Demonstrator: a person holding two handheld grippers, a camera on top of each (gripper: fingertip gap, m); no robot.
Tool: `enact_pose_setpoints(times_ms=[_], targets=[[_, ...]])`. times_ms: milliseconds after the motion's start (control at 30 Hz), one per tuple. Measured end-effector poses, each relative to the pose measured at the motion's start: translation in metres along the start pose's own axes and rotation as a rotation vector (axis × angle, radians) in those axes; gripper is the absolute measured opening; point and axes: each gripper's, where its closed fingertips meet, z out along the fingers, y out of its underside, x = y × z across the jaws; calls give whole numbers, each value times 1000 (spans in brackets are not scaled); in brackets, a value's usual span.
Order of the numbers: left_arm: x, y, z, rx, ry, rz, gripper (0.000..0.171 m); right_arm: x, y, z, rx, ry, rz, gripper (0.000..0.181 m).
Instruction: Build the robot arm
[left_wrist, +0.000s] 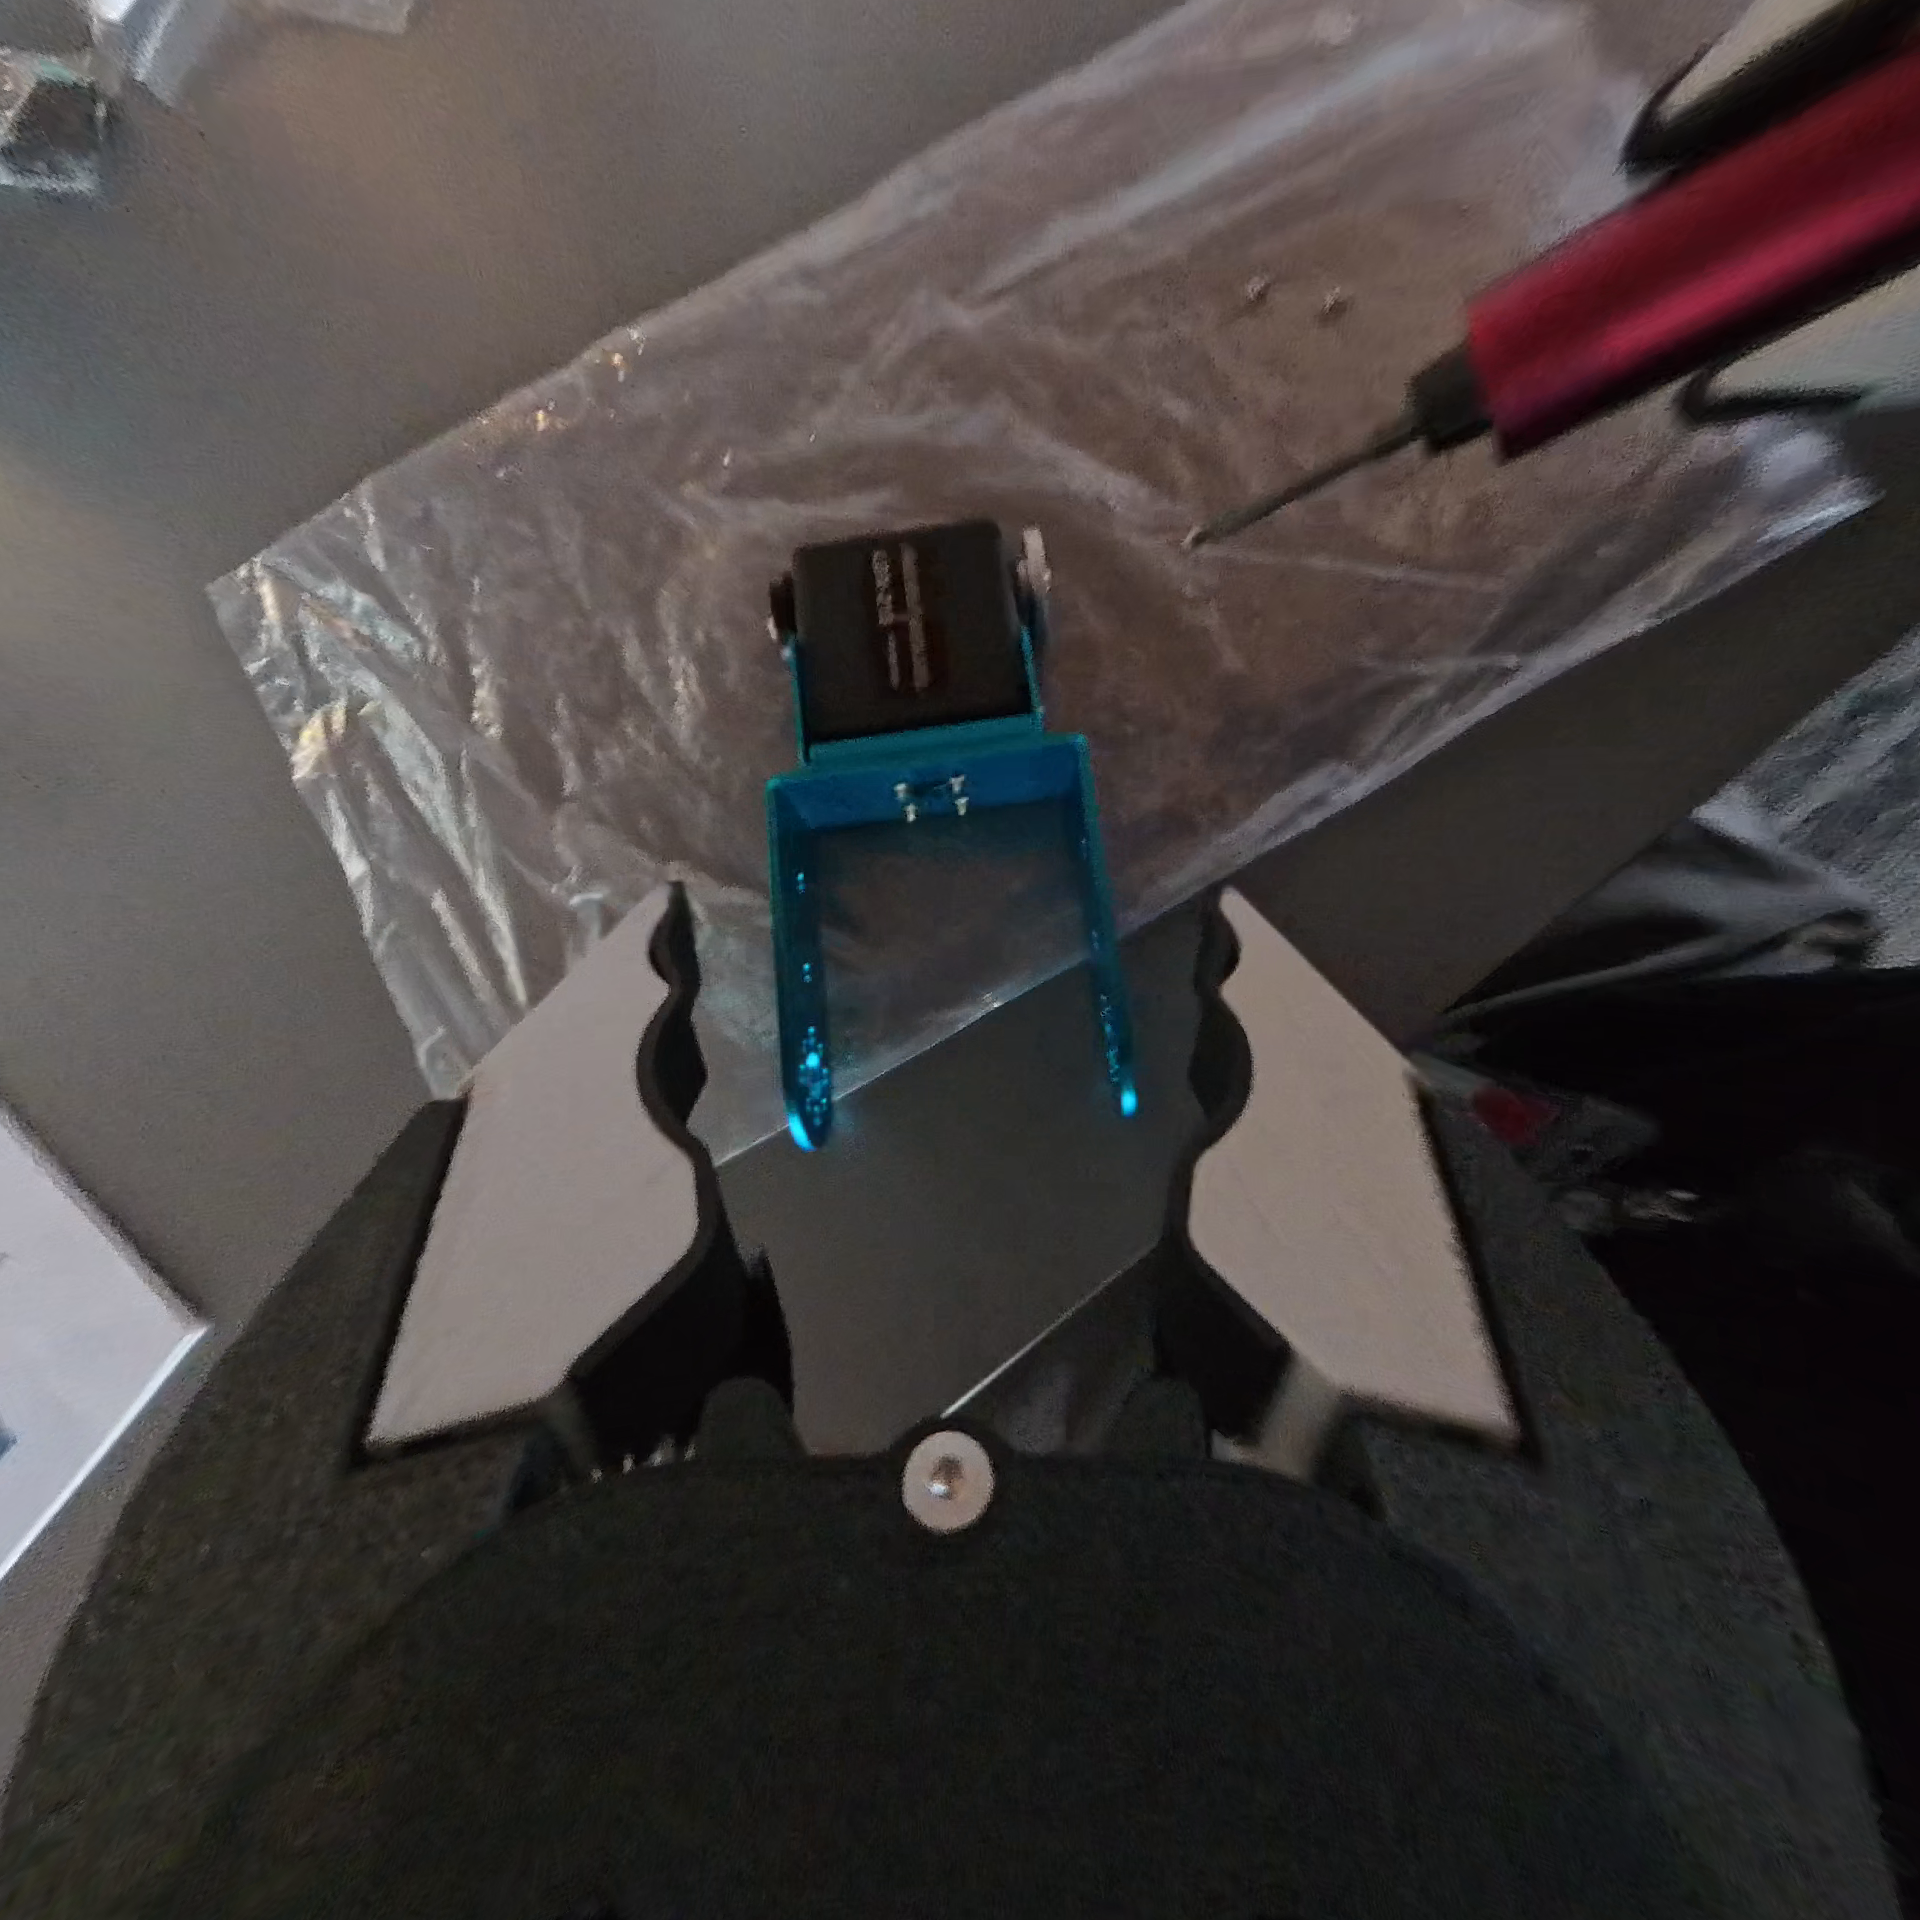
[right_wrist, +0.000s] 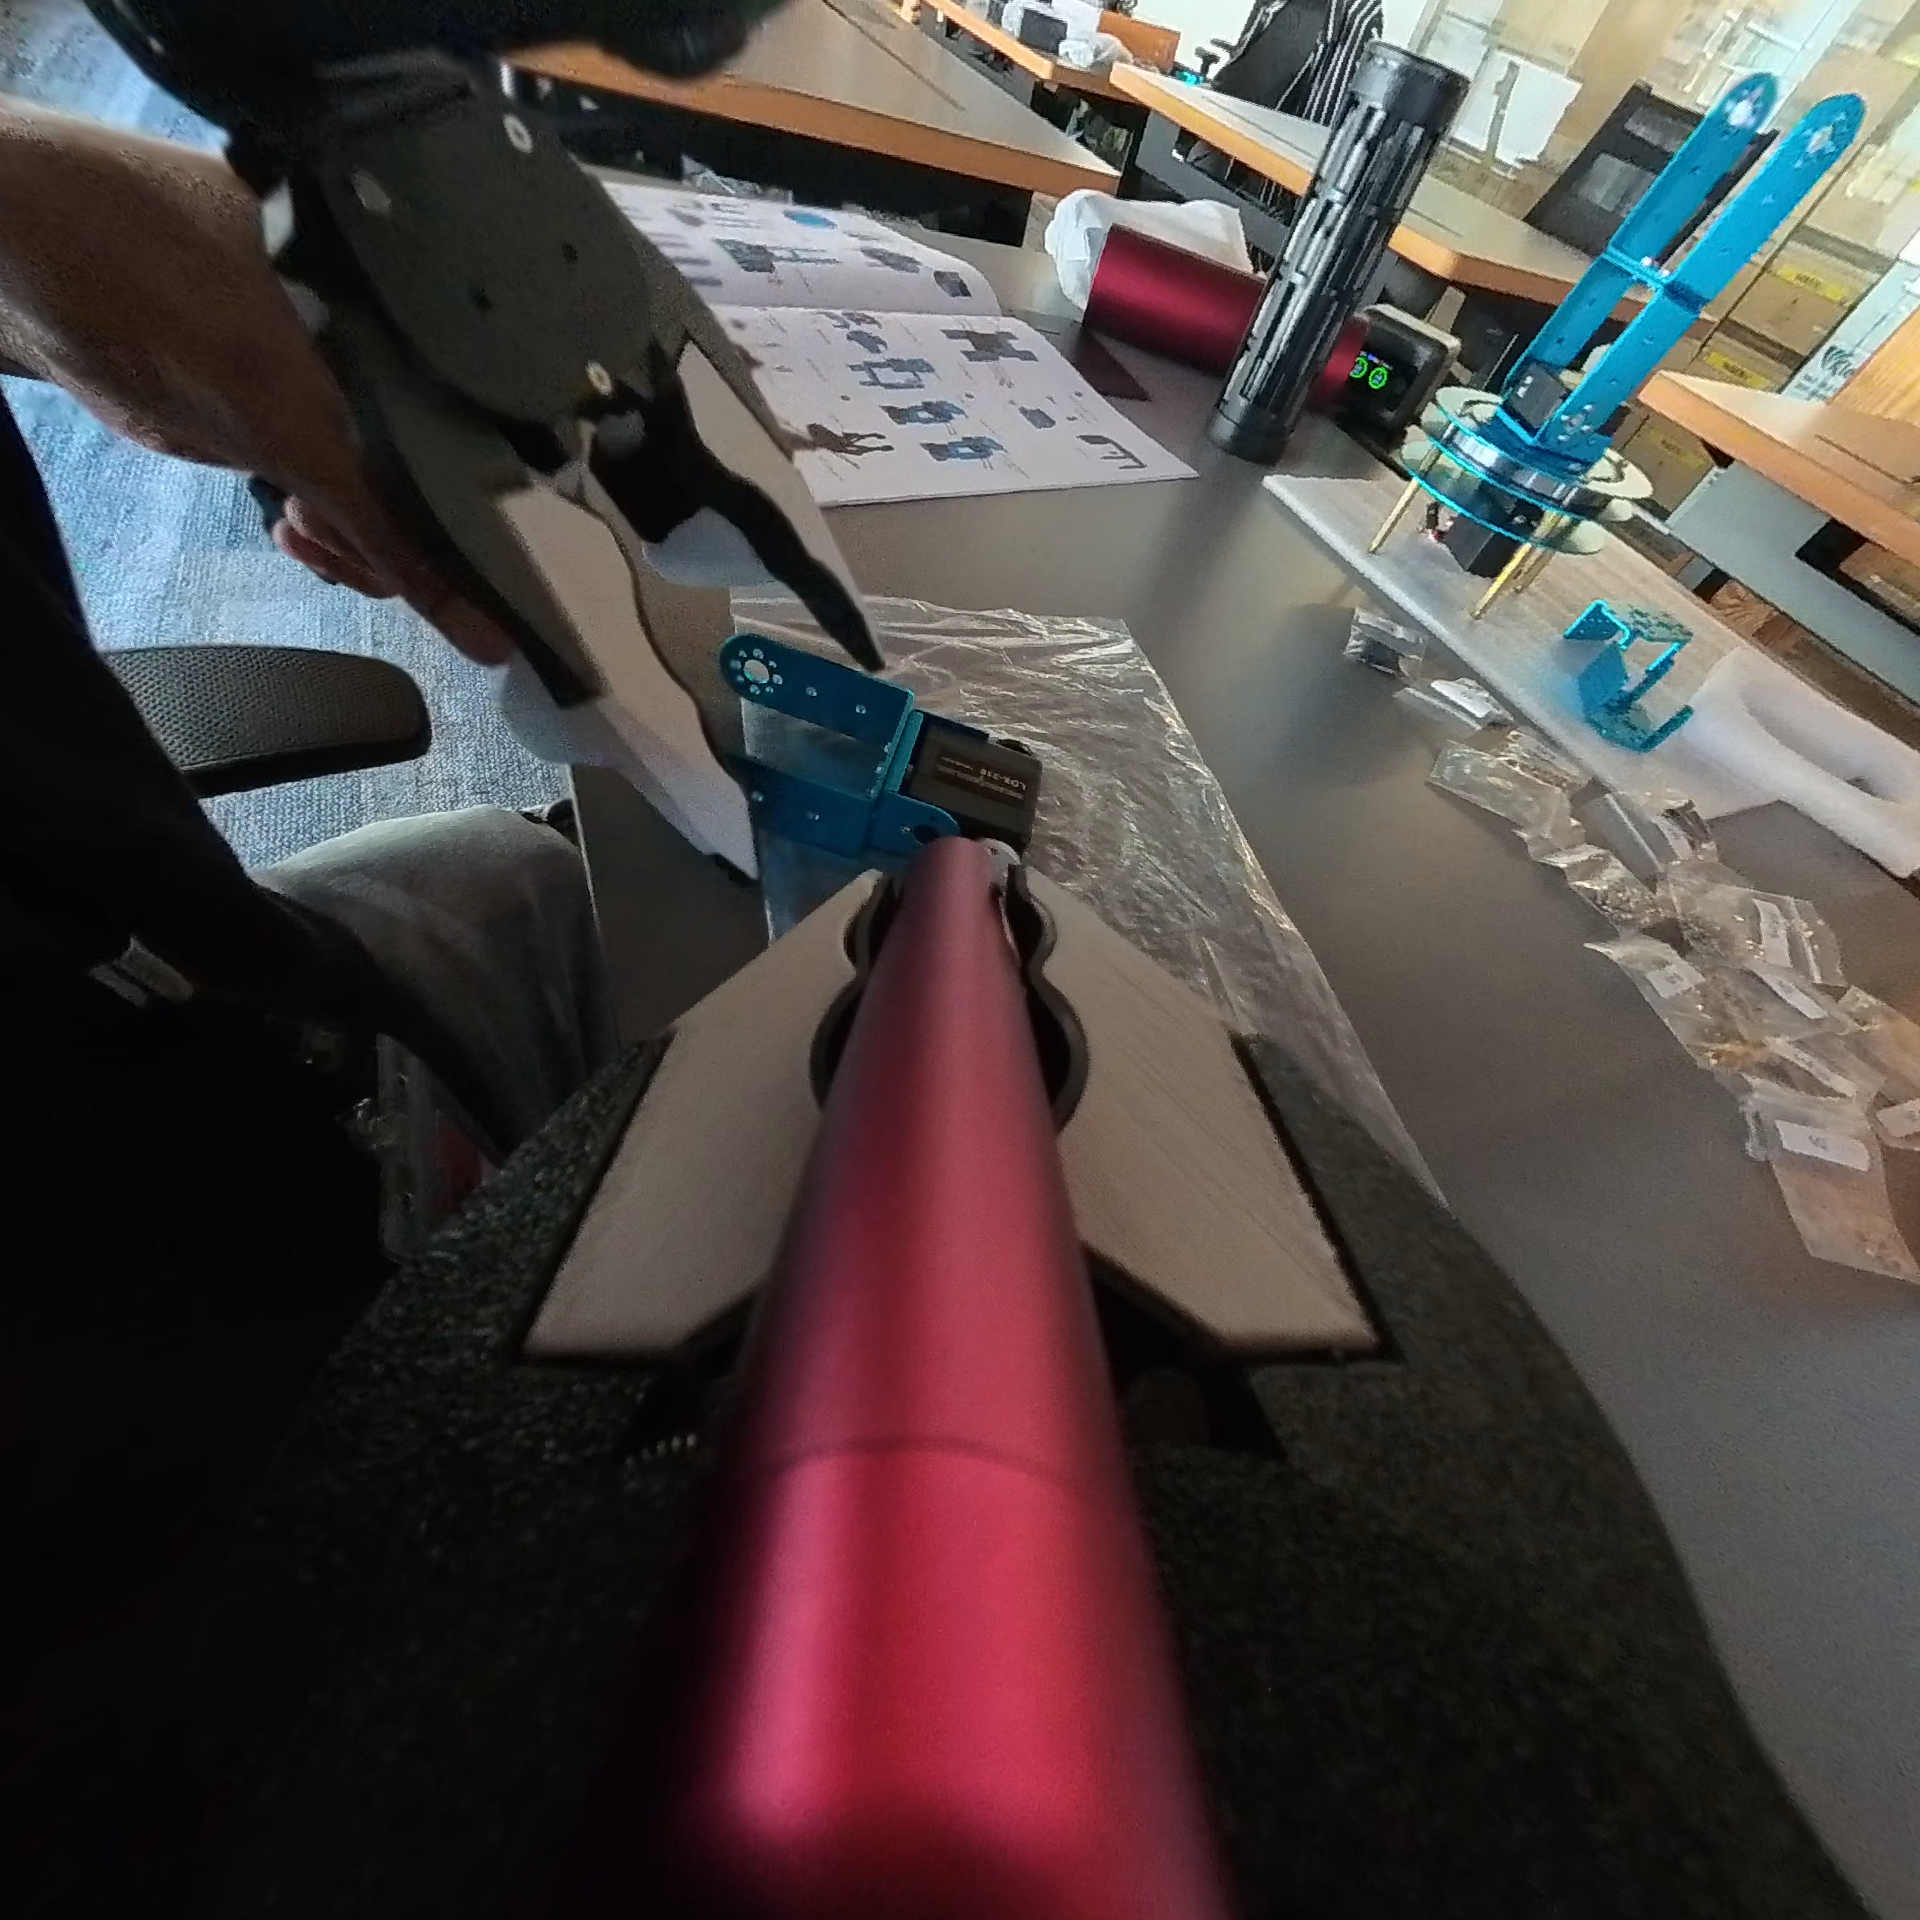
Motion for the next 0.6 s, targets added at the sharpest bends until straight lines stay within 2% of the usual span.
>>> enact_pose_setpoints(times_ms=[33,67,100,200,300,400,600], targets=[[0,-1,1,8,-14,7,88,-1,-1,1,4,-5,-13,20],[0,-3,-1,16,-13,-3,69,-2,-2,2,8,-9,-27,21],[-1,-4,-2,9,-13,-5,64,-2,-2,3,11,-13,-40,21],[-3,-3,-3,-18,15,-6,63,-3,-3,7,20,-26,-80,21],[-4,-9,-7,-6,152,-177,63,1,-8,10,48,-41,-71,20],[-5,-13,-11,8,345,-397,63,8,-17,12,100,-72,-16,21],[-10,-15,-13,32,490,-522,62,19,-22,26,116,-170,175,22]])
